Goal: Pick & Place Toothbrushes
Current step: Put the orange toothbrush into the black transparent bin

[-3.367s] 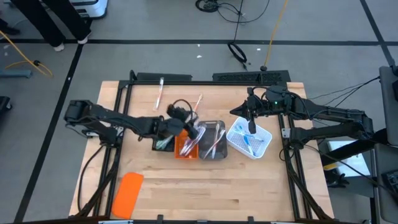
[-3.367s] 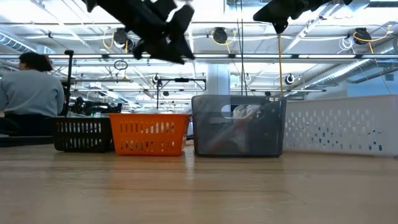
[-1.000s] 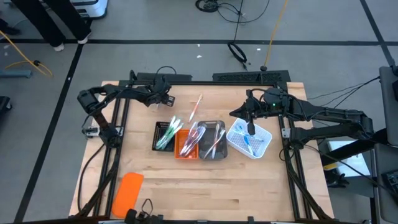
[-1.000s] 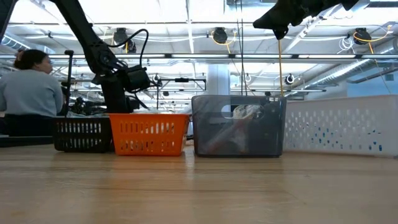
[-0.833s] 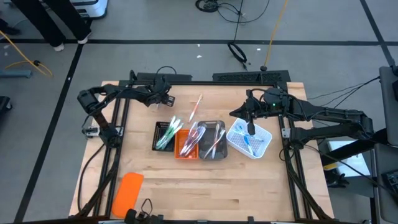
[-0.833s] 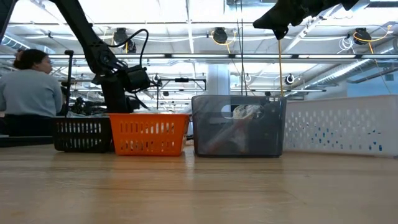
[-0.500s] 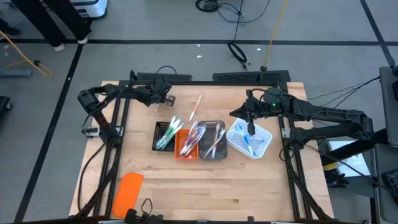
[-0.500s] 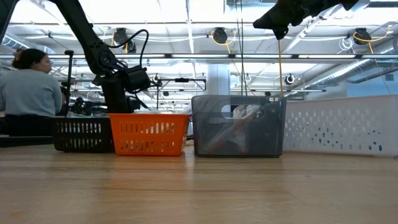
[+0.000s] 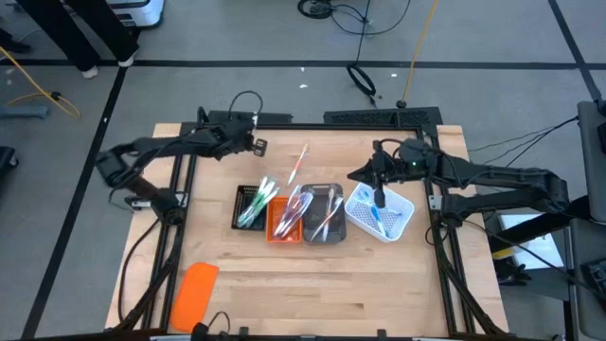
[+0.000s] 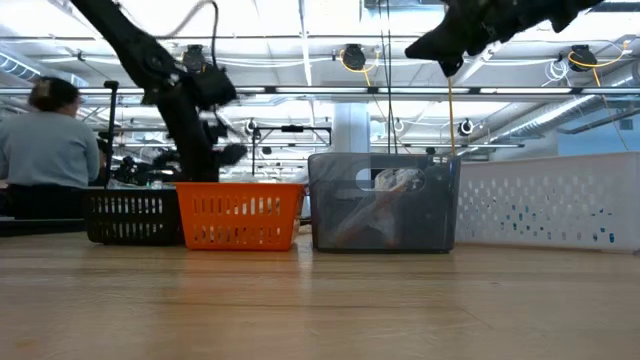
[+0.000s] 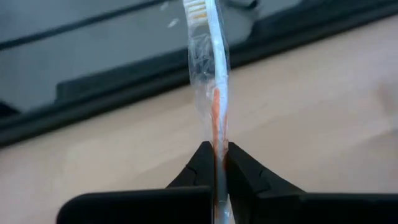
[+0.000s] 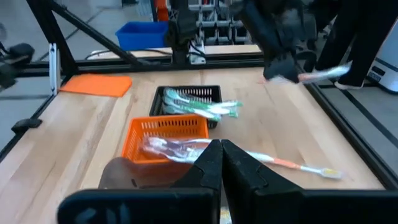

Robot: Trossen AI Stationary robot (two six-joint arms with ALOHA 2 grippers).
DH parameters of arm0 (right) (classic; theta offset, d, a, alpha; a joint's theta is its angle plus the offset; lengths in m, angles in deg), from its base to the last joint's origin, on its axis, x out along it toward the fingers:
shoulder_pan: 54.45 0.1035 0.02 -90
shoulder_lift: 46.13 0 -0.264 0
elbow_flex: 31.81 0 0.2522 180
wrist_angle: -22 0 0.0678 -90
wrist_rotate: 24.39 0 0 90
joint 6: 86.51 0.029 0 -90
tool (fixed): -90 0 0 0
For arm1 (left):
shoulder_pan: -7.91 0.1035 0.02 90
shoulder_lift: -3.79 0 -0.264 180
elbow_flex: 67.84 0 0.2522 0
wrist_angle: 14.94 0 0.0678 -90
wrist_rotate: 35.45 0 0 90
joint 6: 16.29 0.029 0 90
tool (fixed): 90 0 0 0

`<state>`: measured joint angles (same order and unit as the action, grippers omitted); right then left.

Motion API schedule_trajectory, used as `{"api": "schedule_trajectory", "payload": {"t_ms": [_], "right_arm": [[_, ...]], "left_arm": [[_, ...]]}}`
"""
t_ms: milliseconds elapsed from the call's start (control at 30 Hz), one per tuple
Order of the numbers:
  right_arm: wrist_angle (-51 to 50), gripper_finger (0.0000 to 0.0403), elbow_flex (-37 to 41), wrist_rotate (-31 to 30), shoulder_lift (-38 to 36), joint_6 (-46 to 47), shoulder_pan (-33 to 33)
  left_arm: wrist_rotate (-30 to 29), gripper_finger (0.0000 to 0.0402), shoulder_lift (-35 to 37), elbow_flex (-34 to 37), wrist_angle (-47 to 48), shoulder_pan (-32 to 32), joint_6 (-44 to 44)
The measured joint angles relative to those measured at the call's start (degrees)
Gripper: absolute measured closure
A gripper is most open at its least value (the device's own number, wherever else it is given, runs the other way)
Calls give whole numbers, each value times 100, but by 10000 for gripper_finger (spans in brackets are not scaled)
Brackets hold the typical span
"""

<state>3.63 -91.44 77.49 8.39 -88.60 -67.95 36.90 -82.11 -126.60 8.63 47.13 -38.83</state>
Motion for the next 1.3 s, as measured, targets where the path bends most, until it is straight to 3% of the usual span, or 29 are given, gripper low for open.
{"api": "schedule_trajectory", "payload": {"t_ms": [267,467,900,1133,1300], "right_arm": [[915,403,399,23,4,348,1],[1255,403,444,37,2,482,13],[1288,401,447,74,115,935,165],[1301,361,447,334,323,1087,535],[1275,331,469,332,378,1088,893]], "left_arm": [[681,395,1269,-10,-358,-774,242],[1059,382,1573,-11,-1304,-1647,459],[1165,390,1306,-15,-2997,-3421,948],[965,379,703,-20,-3920,-4198,1110],[832,394,174,-15,-4557,-4603,1265]]}}
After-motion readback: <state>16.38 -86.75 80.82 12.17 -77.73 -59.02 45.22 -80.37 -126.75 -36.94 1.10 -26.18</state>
